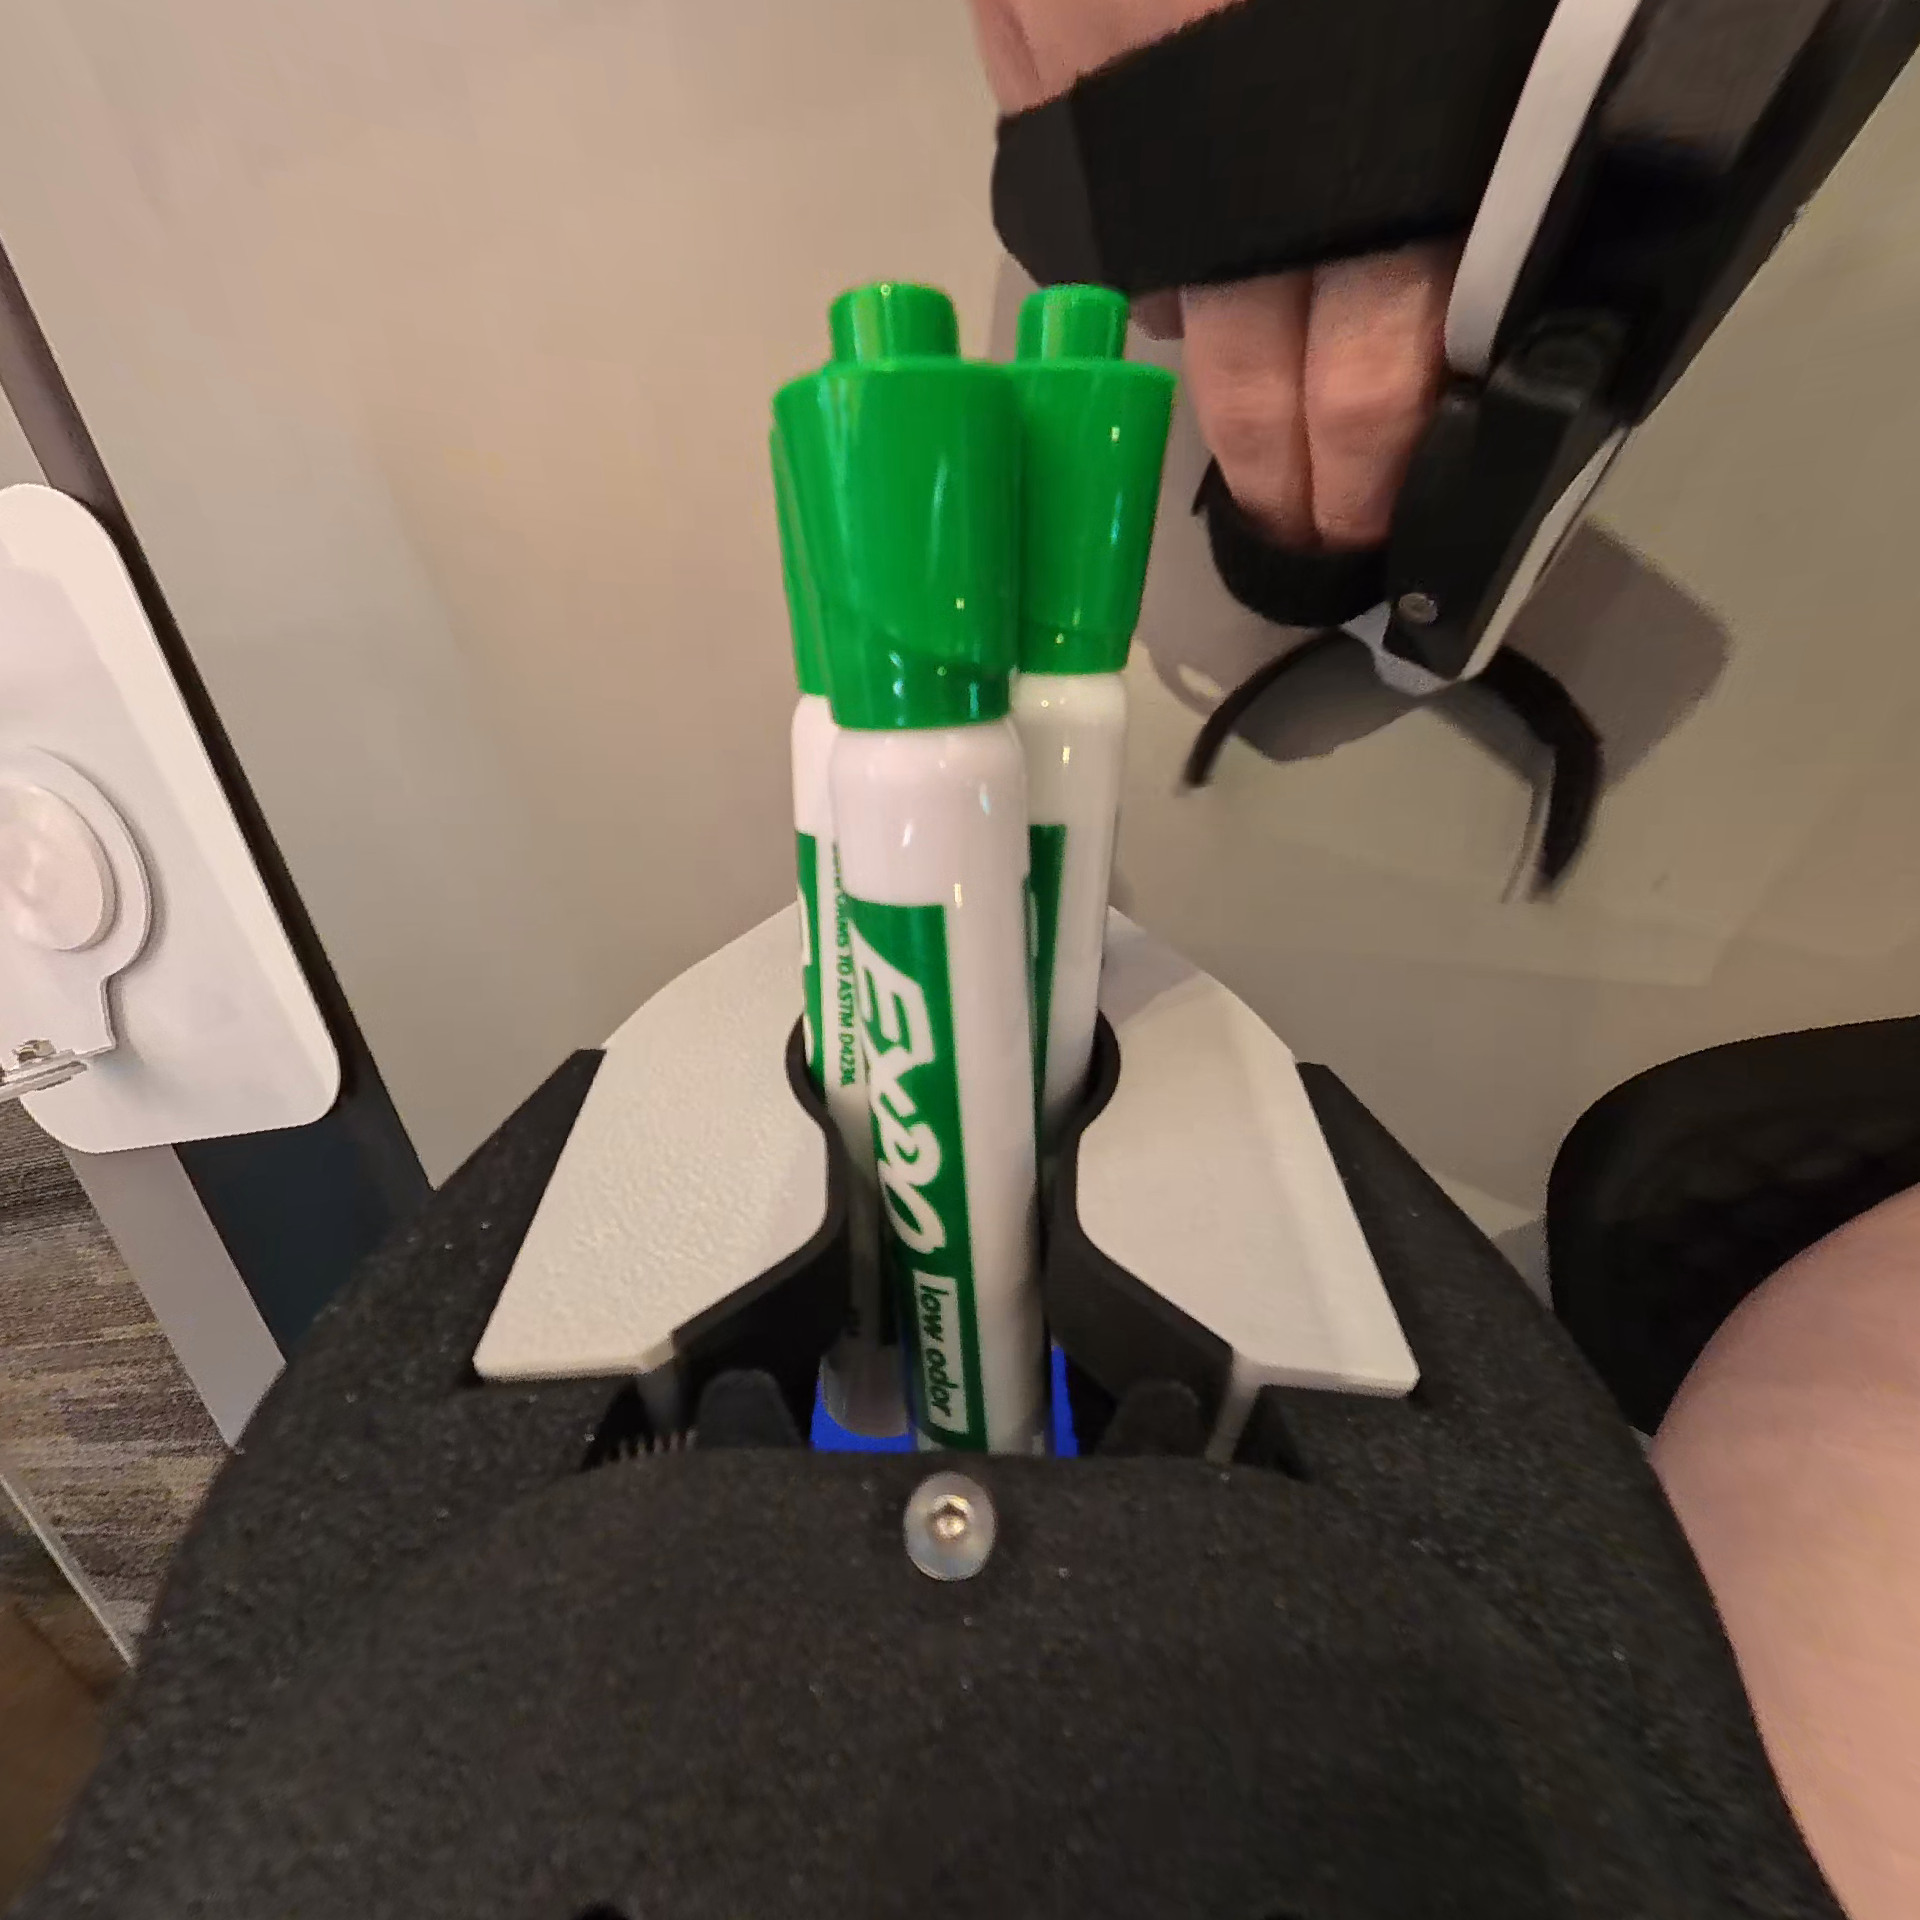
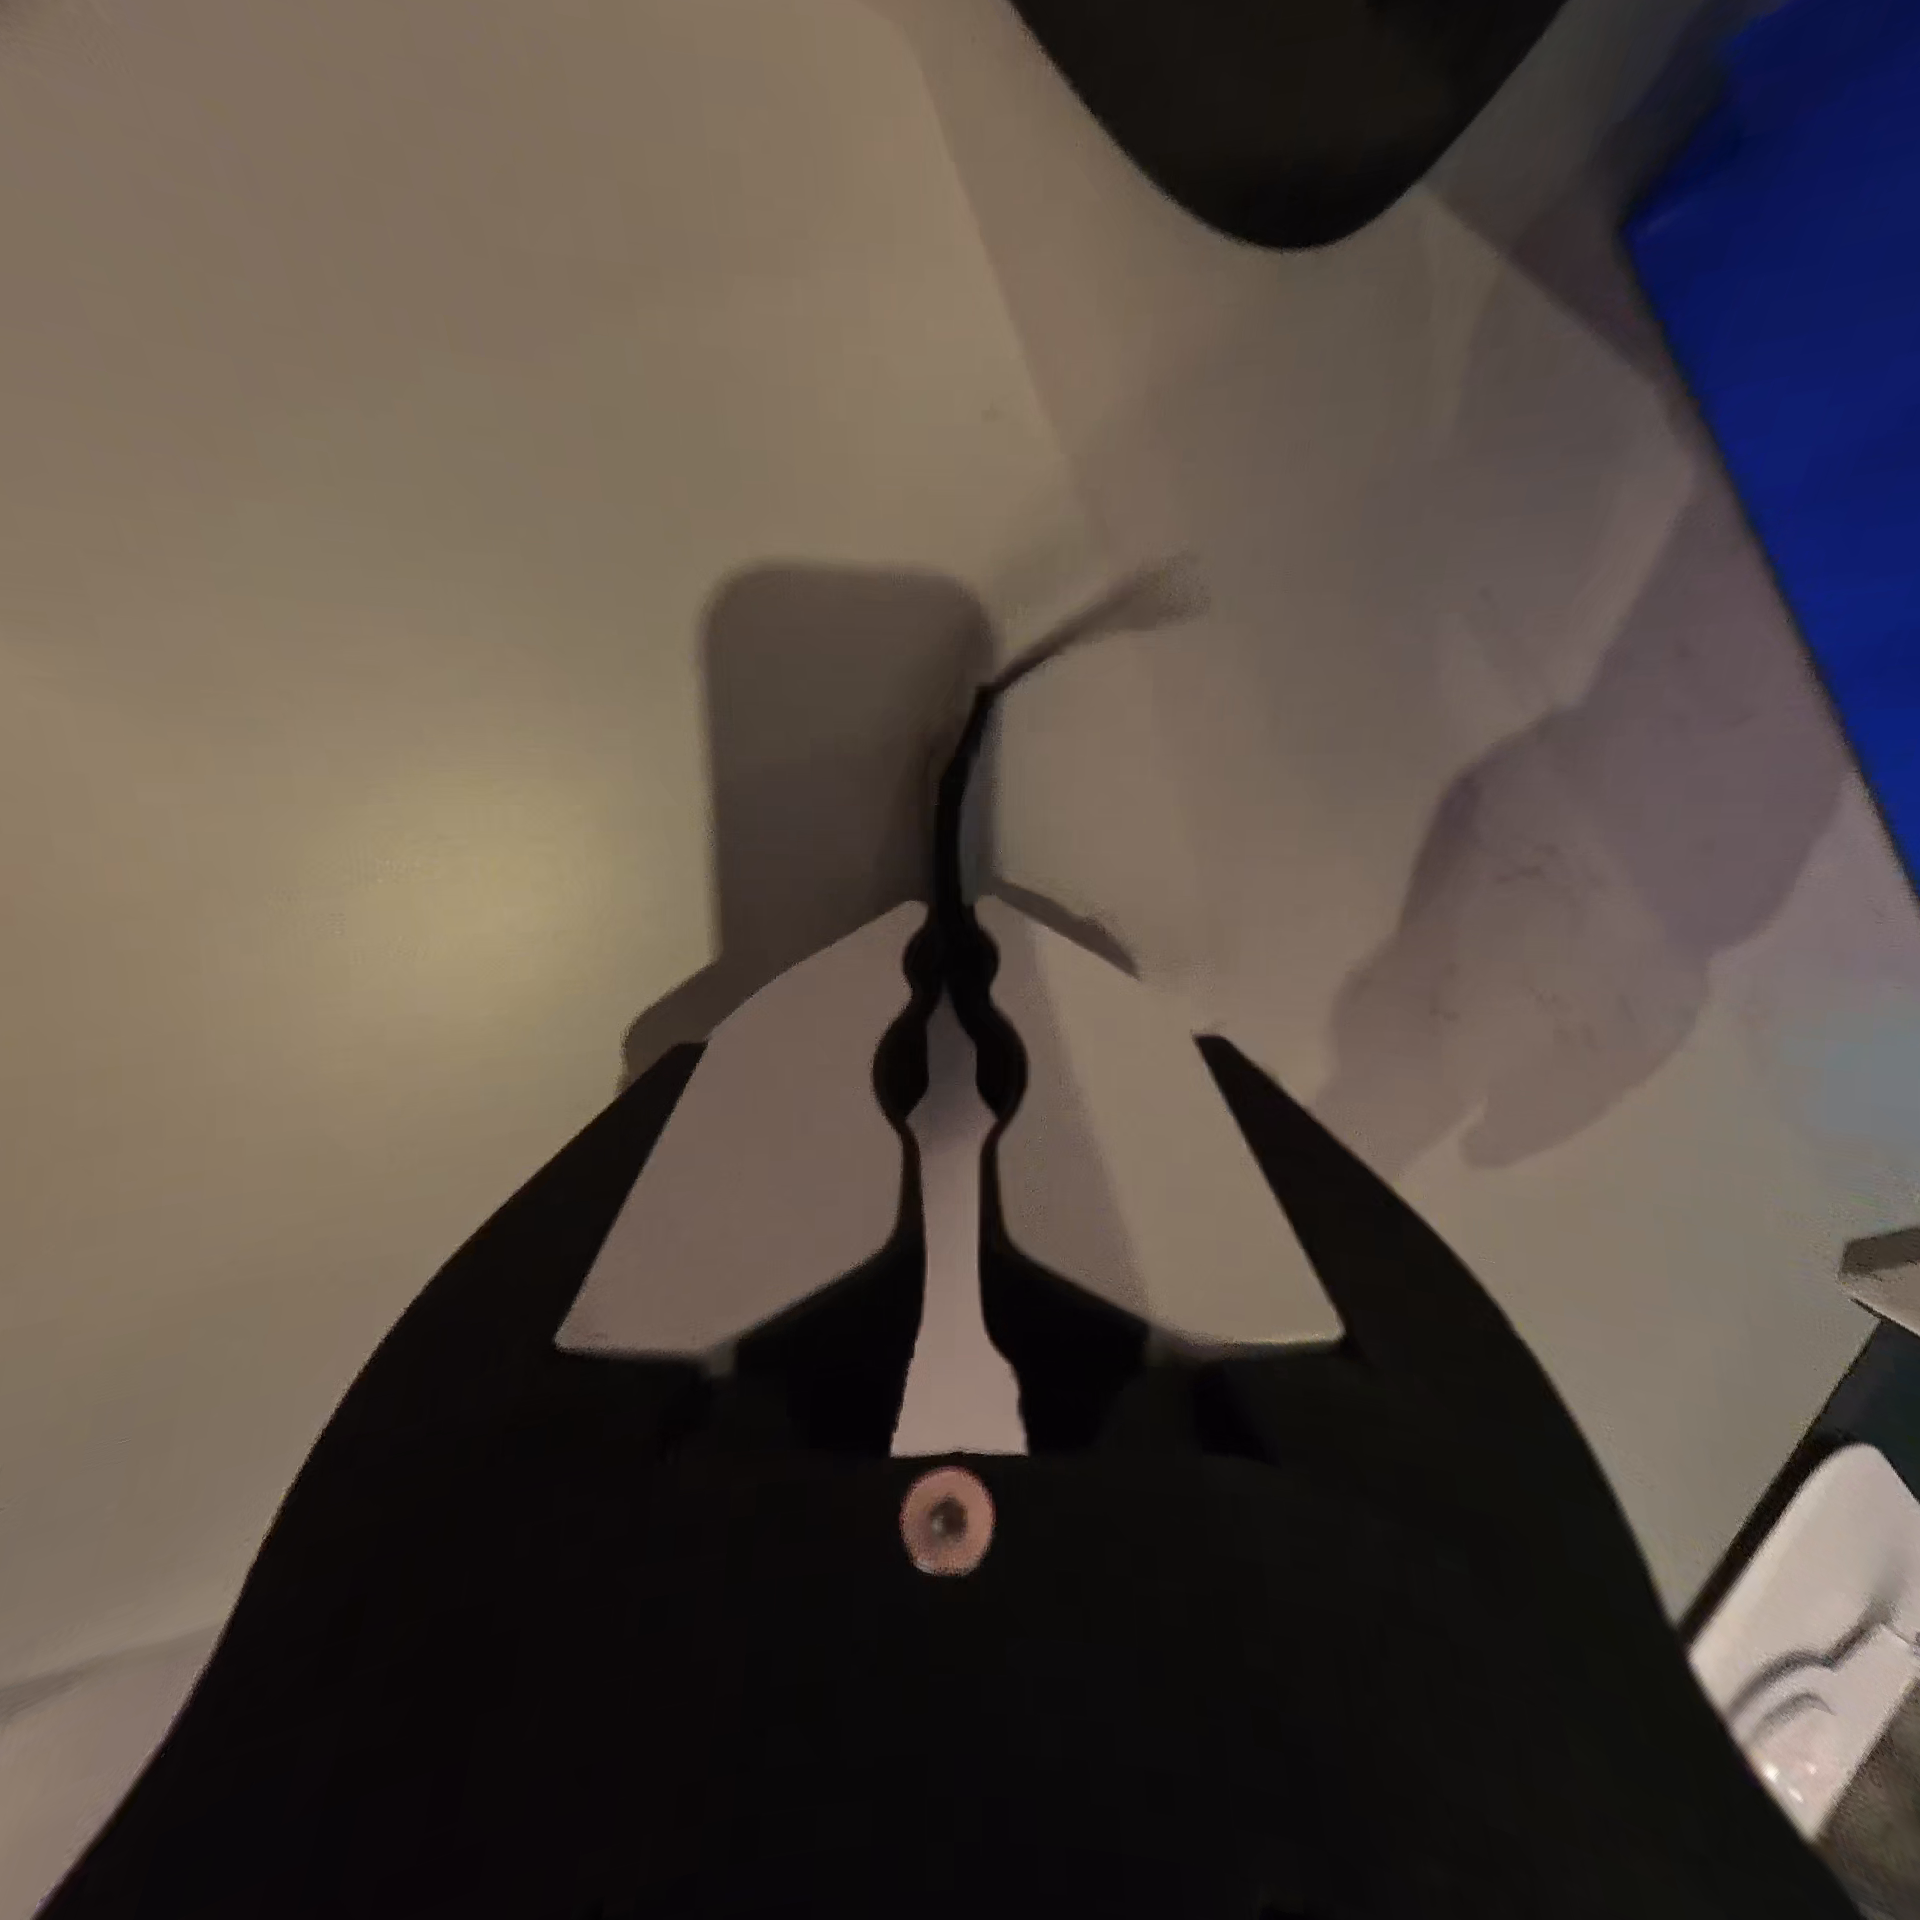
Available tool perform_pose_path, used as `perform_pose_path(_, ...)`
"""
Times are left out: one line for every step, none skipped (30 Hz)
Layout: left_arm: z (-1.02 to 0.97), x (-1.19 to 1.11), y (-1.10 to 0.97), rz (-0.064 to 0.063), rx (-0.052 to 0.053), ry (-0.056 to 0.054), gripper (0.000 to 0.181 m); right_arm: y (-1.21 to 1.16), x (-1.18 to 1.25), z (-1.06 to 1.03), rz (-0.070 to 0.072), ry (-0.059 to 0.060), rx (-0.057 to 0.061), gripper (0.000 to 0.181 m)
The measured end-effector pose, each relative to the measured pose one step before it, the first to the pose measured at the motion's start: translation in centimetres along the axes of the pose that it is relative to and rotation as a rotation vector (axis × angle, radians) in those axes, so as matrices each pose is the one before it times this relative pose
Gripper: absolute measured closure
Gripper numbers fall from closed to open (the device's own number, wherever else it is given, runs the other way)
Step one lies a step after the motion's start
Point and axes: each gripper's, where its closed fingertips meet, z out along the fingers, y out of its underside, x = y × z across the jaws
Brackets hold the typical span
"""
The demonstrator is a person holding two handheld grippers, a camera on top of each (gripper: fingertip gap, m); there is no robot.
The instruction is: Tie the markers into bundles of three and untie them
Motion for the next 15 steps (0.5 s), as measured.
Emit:
perform_pose_path(0.005, -0.059, 0.082, -0.0034, -0.0012, -0.0021, 0.139, -0.081, -0.018, 0.068, 0.0142, -0.0069, 0.0013, 0.176)
perform_pose_path(0.022, -0.102, 0.150, -0.0049, -0.0045, -0.0043, 0.139, -0.076, -0.081, -0.147, 0.0167, -0.0073, 0.0014, 0.176)
perform_pose_path(0.039, -0.136, 0.216, -0.0078, -0.0084, -0.0060, 0.139, 0.063, -0.056, -0.333, 0.0180, 0.0005, -0.0054, 0.176)
perform_pose_path(0.063, -0.161, 0.193, -0.0097, -0.0074, -0.0045, 0.139, -0.061, 0.238, -0.610, 0.0231, 0.0222, 0.0084, 0.177)
perform_pose_path(0.092, -0.150, 0.141, -0.0084, -0.0036, -0.0029, 0.139, -0.437, 0.183, -0.901, 0.0299, 0.0152, 0.0414, 0.177)
perform_pose_path(0.107, -0.185, 0.096, -0.0081, -0.0016, -0.0032, 0.139, -0.849, 0.043, -1.147, 0.0390, -0.0033, 0.0708, 0.177)
perform_pose_path(0.098, -0.255, 0.098, -0.0104, -0.0033, -0.0069, 0.139, -1.174, 0.233, -1.378, 0.0489, -0.0011, 0.0904, 0.177)
perform_pose_path(0.076, -0.343, 0.119, -0.0164, -0.0064, -0.0116, 0.139, -1.424, 0.442, -1.526, 0.0594, 0.0024, 0.1079, 0.177)
perform_pose_path(0.036, -0.309, 0.099, -0.0207, -0.0106, -0.0114, 0.139, -1.560, 0.465, -1.526, 0.0727, -0.0078, 0.1160, 0.177)
perform_pose_path(-0.016, -0.192, -0.032, -0.0160, -0.0050, -0.0077, 0.139, -1.505, 0.595, -1.442, 0.0838, -0.0061, 0.1097, 0.178)
perform_pose_path(-0.054, -0.122, -0.146, -0.0087, 0.0040, -0.0075, 0.139, -1.318, 0.841, -1.307, 0.0898, 0.0061, 0.0973, 0.178)
perform_pose_path(-0.080, -0.174, -0.201, -0.0064, 0.0074, -0.0100, 0.139, -1.145, 0.960, -1.130, 0.0930, 0.0124, 0.0854, 0.178)
perform_pose_path(-0.090, -0.251, -0.154, -0.0094, 0.0061, -0.0126, 0.139, -1.008, 0.815, -0.958, 0.0876, 0.0041, 0.0755, 0.178)
perform_pose_path(-0.073, -0.265, -0.097, -0.0129, 0.0046, -0.0112, 0.139, -0.824, 0.523, -0.754, 0.0713, -0.0078, 0.0635, 0.178)
perform_pose_path(-0.038, -0.246, -0.036, -0.0133, 0.0024, -0.0088, 0.139, -0.560, 0.599, -0.596, 0.0536, 0.0061, 0.0451, 0.178)
